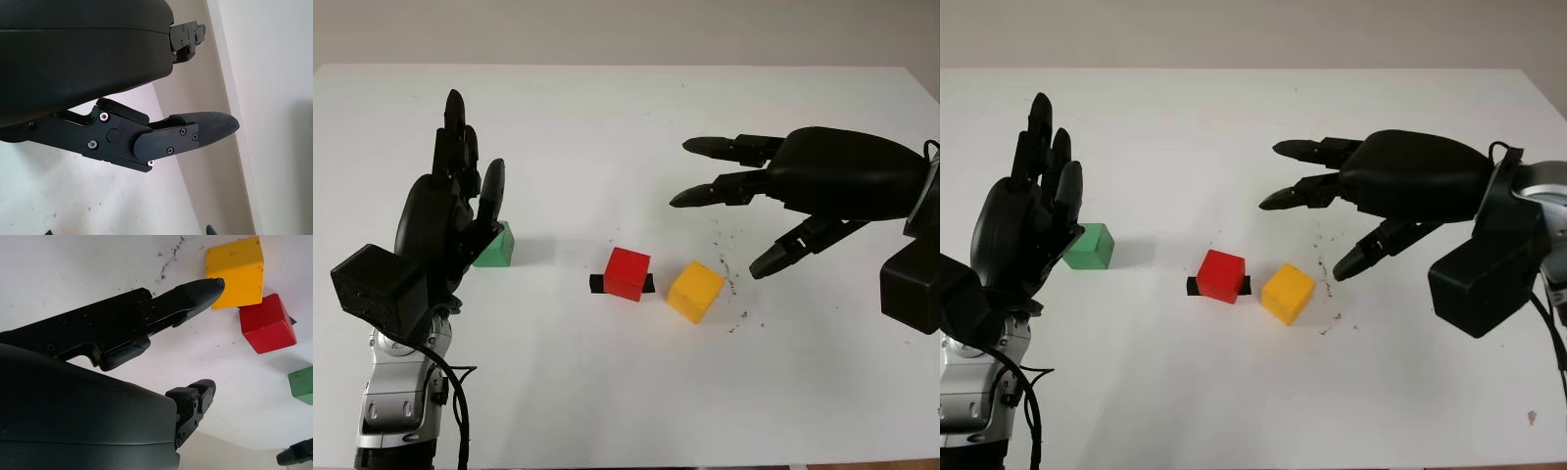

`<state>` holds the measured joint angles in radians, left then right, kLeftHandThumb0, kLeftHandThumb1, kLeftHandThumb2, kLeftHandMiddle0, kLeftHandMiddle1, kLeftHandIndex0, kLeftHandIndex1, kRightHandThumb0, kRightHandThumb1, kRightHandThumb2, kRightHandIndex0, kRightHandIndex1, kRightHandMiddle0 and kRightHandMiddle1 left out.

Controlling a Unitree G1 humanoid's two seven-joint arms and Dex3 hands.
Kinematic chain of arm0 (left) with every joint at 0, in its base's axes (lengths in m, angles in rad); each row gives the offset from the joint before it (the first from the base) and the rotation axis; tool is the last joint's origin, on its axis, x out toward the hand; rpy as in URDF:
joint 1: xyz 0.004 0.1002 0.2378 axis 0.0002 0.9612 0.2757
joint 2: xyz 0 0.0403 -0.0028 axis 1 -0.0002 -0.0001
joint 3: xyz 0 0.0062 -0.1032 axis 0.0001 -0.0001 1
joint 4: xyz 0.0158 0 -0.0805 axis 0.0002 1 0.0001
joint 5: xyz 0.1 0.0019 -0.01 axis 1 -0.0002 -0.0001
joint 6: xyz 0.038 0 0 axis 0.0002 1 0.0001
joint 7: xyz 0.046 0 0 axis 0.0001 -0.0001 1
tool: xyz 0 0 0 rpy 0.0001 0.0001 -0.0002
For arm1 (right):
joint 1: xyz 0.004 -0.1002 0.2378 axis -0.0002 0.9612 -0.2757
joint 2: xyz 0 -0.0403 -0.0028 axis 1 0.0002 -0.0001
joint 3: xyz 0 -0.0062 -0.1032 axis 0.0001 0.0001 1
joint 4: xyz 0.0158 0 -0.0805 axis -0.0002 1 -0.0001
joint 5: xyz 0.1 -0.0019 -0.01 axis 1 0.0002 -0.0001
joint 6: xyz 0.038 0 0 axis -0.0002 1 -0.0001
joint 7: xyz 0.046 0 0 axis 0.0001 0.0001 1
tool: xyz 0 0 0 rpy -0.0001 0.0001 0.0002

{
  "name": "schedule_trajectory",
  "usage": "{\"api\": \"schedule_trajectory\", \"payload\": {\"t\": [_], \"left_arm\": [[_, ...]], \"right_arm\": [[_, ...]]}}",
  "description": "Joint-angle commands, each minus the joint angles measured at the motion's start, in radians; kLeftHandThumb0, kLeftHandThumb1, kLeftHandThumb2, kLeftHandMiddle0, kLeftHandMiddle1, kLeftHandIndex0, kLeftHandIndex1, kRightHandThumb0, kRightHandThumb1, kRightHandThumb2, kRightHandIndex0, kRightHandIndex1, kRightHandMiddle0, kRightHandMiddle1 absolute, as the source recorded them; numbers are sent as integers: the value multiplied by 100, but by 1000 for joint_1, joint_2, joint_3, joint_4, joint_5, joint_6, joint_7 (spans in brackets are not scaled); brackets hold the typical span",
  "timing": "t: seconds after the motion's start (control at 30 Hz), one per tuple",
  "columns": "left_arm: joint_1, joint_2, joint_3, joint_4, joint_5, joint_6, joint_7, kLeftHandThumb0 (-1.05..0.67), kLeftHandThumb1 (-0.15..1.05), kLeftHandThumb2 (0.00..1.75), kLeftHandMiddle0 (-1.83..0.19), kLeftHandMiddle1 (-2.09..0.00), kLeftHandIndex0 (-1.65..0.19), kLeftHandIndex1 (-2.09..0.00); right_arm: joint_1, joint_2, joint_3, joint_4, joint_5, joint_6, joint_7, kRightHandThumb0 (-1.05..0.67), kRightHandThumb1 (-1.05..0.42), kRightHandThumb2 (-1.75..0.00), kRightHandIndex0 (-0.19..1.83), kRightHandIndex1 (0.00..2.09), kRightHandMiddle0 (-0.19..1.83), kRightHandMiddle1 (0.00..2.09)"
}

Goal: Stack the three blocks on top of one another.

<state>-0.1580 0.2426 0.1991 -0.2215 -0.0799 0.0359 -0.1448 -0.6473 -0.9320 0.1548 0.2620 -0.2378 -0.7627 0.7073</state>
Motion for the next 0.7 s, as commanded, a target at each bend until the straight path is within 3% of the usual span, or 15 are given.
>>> {"api": "schedule_trajectory", "payload": {"t": [0.0,0.67], "left_arm": [[-7,9,-3,-15,2,3,0,-71,105,60,18,-2,19,0],[-1,7,3,-12,-9,-13,5,-72,105,57,19,-5,19,-2]], "right_arm": [[22,16,11,6,-8,4,3,-76,-99,-5,-3,3,32,11],[30,80,51,65,-102,-33,-39,-71,-86,-4,1,6,44,20]]}}
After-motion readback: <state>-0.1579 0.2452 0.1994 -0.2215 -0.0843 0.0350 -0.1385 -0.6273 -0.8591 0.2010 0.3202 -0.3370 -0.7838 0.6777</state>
